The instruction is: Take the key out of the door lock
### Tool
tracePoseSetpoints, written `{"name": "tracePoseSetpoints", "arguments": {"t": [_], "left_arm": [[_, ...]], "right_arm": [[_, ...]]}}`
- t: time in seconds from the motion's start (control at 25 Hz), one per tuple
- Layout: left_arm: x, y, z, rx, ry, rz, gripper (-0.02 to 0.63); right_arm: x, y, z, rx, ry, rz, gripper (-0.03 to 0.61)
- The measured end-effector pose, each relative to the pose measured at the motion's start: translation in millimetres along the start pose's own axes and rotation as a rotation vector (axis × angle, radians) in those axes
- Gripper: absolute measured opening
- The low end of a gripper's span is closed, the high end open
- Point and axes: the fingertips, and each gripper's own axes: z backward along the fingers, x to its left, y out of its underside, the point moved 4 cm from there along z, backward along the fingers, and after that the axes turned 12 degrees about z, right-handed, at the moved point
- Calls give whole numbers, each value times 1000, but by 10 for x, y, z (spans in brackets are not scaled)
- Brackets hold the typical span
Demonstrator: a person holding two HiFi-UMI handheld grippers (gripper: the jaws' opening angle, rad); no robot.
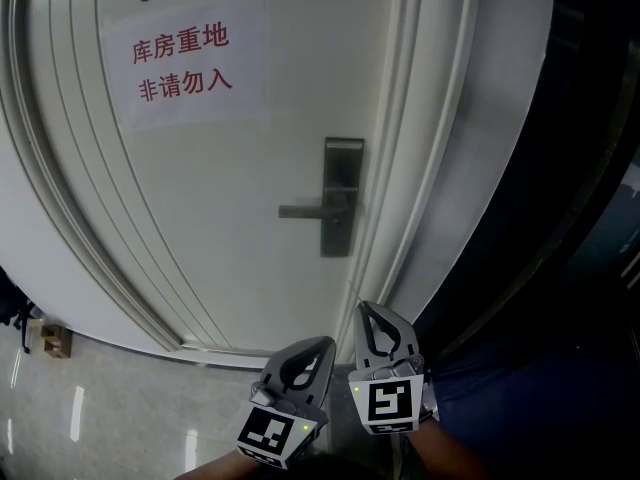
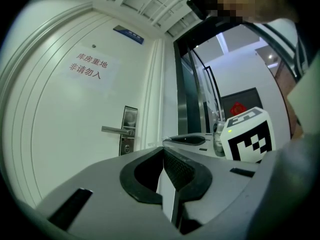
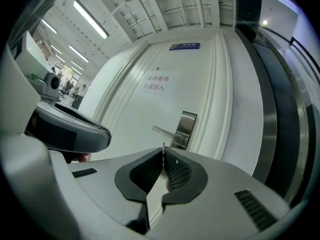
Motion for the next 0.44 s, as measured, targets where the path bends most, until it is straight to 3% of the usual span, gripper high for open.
{"name": "tracePoseSetpoints", "arguments": {"t": [0.44], "left_arm": [[99, 16, -101, 8, 6, 14, 6]], "right_arm": [[-41, 34, -137, 1, -7, -23, 21]]}}
